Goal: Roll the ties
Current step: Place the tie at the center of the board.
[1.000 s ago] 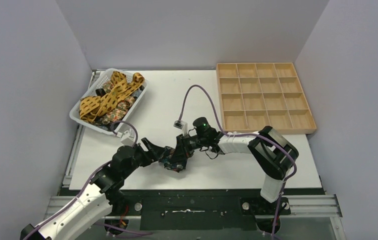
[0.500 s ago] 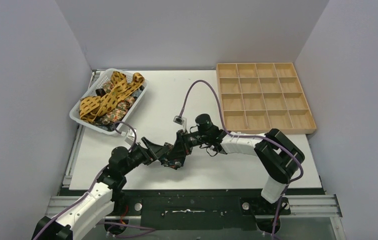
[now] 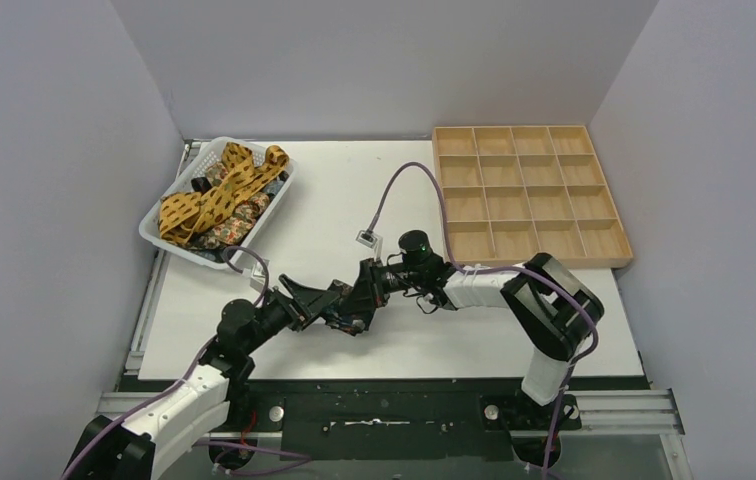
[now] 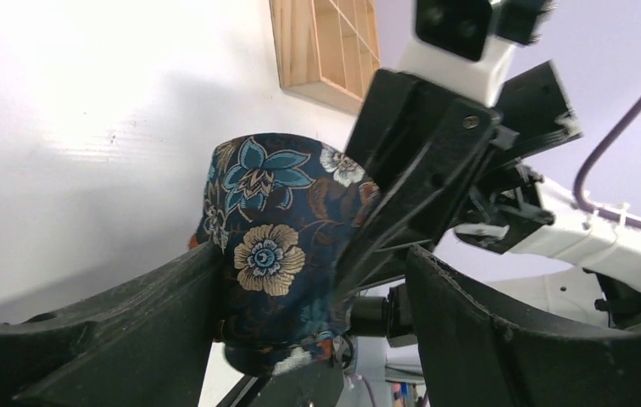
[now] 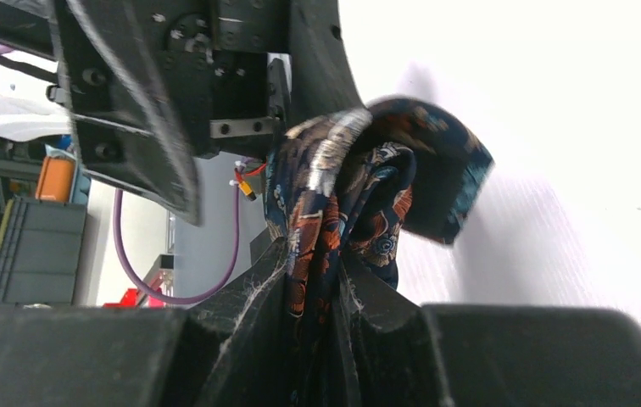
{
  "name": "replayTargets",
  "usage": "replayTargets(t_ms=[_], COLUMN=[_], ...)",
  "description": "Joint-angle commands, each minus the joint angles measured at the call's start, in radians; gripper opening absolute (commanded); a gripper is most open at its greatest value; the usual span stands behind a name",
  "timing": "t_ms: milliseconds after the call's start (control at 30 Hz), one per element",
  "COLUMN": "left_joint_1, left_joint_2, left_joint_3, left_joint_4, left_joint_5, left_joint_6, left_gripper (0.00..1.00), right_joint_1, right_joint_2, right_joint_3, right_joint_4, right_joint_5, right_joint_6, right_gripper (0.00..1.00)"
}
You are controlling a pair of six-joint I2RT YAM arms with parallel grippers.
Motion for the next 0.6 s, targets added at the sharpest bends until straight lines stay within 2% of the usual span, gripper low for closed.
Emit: replayTargets(t_ms=[0,133,300,433,567], left_joint_1=[0.003,0.003,0.003,0.003,0.003], left_joint_2=[-0.033,-0.025,-0.031,-0.083,-0.119], left_joint_3=[-0.1,-0.111,-0.034,0.05,0.1], left_joint_4=[0.01,-0.05,-0.368,-0.574,-0.623], left_joint_5=[-0.076,-0.113,-0.183,-0.258,-0.259], left_joint_6=[-0.054,-0.049,0.052,0.127,0.161], left_gripper=[0.75,0.75,0.85,0.88,0.89], right_joint_1=[-0.004,-0.005,-0.008,-0.029,-0.06], right_joint_2=[0.064,0.128,0.16,0.129,0.052], right_joint_3=[-0.029,-0.039,-0.031,-0.05,-0.089], right_joint_4=[0.171,0.27,0.338,0.342,0.312], right_joint_5=[0.024,0.037,0.043,0.039,0.022], right_joint_6=[0.086,0.16,0.216,0.219,0.218], right_gripper=[0.07,0.07,0.07,0.07,0.06])
